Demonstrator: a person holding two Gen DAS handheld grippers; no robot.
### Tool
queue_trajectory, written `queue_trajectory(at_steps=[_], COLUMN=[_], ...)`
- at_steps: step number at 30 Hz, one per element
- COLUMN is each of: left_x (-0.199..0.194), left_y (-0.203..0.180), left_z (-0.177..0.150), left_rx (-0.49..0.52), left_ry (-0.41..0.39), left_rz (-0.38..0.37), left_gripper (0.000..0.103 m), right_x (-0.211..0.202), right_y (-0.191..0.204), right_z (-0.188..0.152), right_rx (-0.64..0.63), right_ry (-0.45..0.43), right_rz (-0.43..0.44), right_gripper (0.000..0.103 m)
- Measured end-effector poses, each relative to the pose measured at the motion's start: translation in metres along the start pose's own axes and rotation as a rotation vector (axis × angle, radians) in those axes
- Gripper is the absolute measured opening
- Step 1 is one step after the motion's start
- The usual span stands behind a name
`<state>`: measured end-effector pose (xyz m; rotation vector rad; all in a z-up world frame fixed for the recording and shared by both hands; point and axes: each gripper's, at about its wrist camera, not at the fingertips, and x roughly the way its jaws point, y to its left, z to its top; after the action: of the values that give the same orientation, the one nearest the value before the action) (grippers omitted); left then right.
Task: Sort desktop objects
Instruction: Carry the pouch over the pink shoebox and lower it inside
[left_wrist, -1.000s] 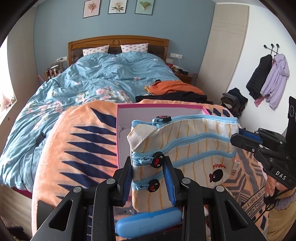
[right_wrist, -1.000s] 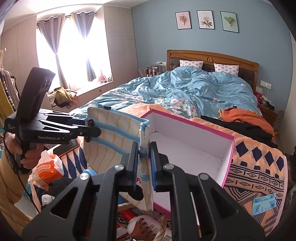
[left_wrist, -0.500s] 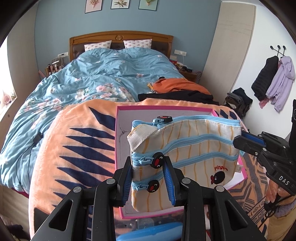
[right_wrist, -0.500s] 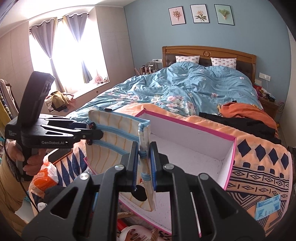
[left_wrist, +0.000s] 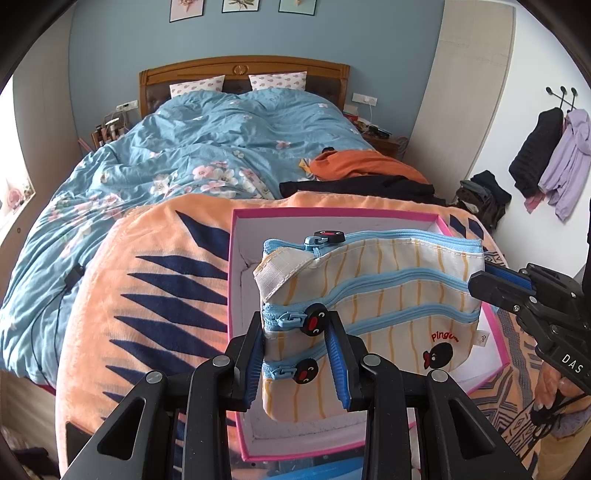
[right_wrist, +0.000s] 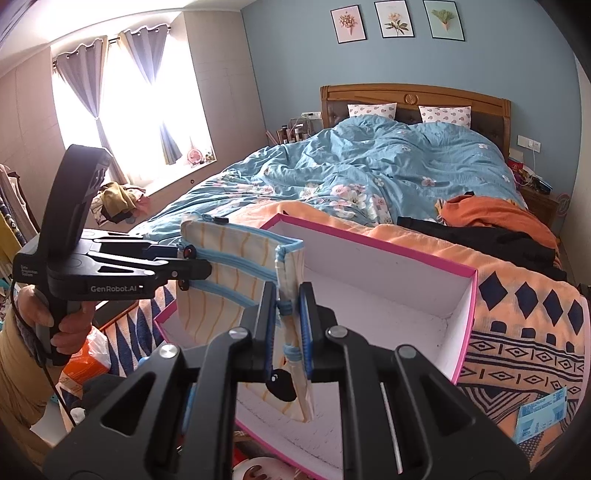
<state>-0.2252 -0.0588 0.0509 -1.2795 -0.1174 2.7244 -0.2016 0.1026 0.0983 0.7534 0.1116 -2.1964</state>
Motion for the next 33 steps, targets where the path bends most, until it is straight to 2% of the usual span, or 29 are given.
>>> queue_trajectory(at_steps=[33], left_x=[0.044], left_y=[0.007], left_z=[0.013], left_rx=[-0.021], left_ry=[0.059], left_rz=[0.024], left_gripper=[0.032], right_x=[0.023], right_y=[-0.009], right_z=[0.005], right_rx=[0.048], right_ry=[0.041], right_rz=[-0.019], right_gripper=[0.014])
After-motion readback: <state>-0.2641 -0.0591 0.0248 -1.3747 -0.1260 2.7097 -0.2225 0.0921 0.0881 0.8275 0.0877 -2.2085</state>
